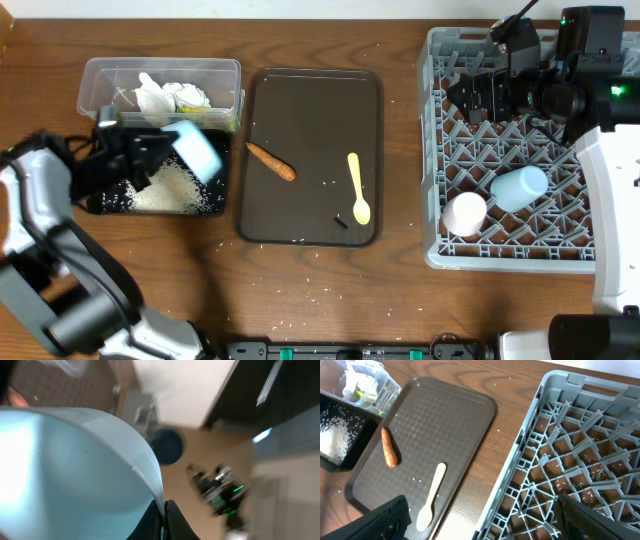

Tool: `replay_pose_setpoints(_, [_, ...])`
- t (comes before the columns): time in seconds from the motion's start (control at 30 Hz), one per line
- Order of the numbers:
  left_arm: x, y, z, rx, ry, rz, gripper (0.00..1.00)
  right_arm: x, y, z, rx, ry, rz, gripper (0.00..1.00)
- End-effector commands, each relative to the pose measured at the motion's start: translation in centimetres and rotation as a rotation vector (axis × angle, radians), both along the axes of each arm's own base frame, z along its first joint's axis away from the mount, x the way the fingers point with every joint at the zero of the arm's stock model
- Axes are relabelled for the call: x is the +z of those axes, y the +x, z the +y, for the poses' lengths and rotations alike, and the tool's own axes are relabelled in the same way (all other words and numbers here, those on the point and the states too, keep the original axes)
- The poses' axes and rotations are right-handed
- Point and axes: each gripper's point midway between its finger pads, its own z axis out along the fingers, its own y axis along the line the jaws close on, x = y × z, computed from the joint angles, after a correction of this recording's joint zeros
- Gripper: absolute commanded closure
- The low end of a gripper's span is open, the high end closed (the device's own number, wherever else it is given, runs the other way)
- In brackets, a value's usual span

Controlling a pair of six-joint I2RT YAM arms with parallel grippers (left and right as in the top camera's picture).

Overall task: Sort waste into correct bins and load items into the dishwasher rack
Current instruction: 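Set the empty bowl back on the brown tray with the left gripper, then reach the right gripper to the light-blue bowl rim and grasp it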

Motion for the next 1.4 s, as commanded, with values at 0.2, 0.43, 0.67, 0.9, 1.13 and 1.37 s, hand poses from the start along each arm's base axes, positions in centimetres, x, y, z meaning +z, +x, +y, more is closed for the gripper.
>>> replay_pose_setpoints(0.2, [-3.6, -5.1, -8.4, -0.391, 0.739, 0.058, 0.94, 0.0, -0.1, 1.2, 0.019, 0.011, 0.005, 0.09])
replay_pose_setpoints(0.43, [-8.0, -5.3, -13.0, -0.527, 1.039, 0.056, 0.94, 0.0, -0.2, 2.2, 0.044, 0.011, -0.002, 0.09])
replay_pose_setpoints(0.67, [-12.8, -5.6, -15.4, -0.540, 1.231, 0.127, 0.94, -0.1, -0.4, 2.2, 0.045, 0.010, 0.008, 0.09])
replay_pose_setpoints(0.9, [-16.1, -5.9, -17.2, -0.580, 1.254, 0.194, 0.92, -0.1, -0.5, 2.6, 0.054, 0.010, 0.009, 0.09])
replay_pose_setpoints(1.13, [-13.0, -4.7, -16.9, -0.520, 1.229, 0.154, 0.60, 0.0, -0.2, 2.6, 0.009, 0.046, 0.026, 0.09])
replay_pose_setpoints(1.37, [-1.4, -1.6, -12.9, -0.227, 1.177, -0.012, 0.42, -1.6, 0.2, 7.2, 0.001, 0.124, 0.116, 0.09])
